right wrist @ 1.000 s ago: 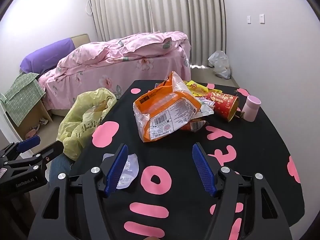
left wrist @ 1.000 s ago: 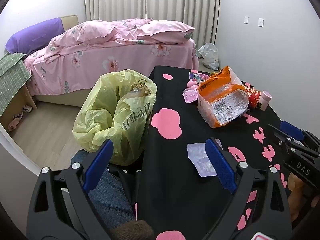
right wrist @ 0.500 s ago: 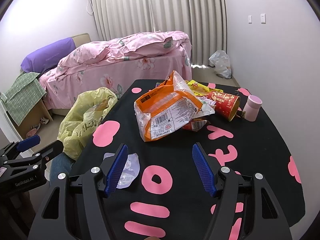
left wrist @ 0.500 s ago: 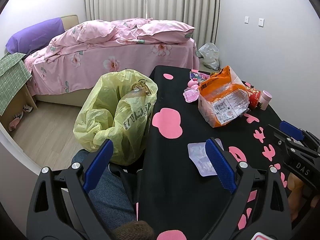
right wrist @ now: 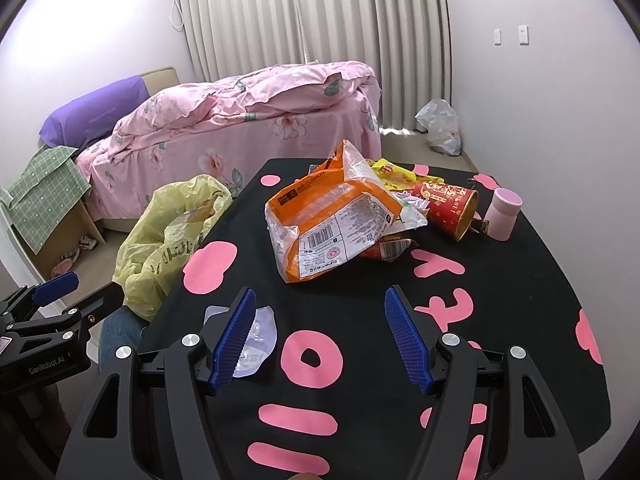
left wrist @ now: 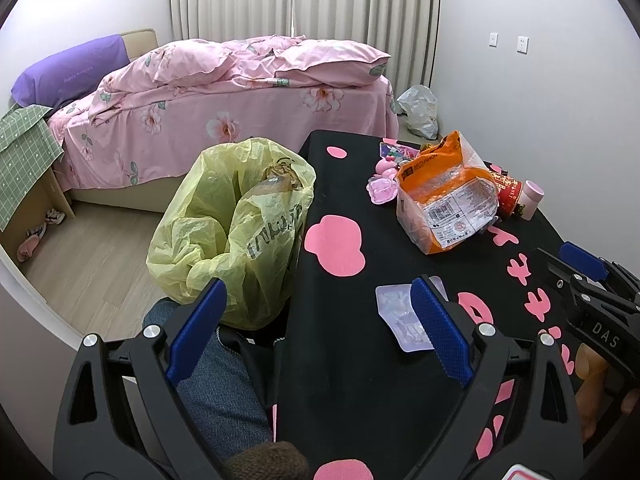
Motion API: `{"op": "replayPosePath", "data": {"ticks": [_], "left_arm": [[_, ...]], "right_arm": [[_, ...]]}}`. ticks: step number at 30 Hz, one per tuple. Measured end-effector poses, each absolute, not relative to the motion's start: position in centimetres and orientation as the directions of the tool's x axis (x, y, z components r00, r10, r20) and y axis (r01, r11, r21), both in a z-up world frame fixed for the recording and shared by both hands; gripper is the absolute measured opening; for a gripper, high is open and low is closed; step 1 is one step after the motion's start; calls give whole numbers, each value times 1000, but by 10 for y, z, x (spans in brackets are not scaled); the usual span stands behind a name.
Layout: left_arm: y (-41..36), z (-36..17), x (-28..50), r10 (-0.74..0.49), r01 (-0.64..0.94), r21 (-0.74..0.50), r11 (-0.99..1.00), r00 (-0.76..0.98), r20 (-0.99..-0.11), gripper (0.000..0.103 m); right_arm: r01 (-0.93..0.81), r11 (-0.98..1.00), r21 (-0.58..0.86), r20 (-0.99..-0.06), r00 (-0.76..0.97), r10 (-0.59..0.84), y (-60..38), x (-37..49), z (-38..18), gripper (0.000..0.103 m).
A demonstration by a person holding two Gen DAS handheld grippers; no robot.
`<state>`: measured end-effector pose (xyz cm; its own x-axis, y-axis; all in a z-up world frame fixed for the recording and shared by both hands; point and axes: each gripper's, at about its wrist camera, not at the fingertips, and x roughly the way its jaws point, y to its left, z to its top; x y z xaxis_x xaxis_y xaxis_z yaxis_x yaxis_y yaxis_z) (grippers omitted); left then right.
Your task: Collect trash
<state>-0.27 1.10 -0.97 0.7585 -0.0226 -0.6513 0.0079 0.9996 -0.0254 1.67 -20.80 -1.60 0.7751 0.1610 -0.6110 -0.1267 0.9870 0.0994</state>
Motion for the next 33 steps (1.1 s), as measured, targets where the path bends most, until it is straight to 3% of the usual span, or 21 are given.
{"op": "replayPosePath", "data": {"ticks": [33], "left_arm": [[6,-6,-2,-21,7,-23,1000,757,-653,89]], "right_arm": [[-124,987,101,-613,774,160,-210,19,-16,63]]}}
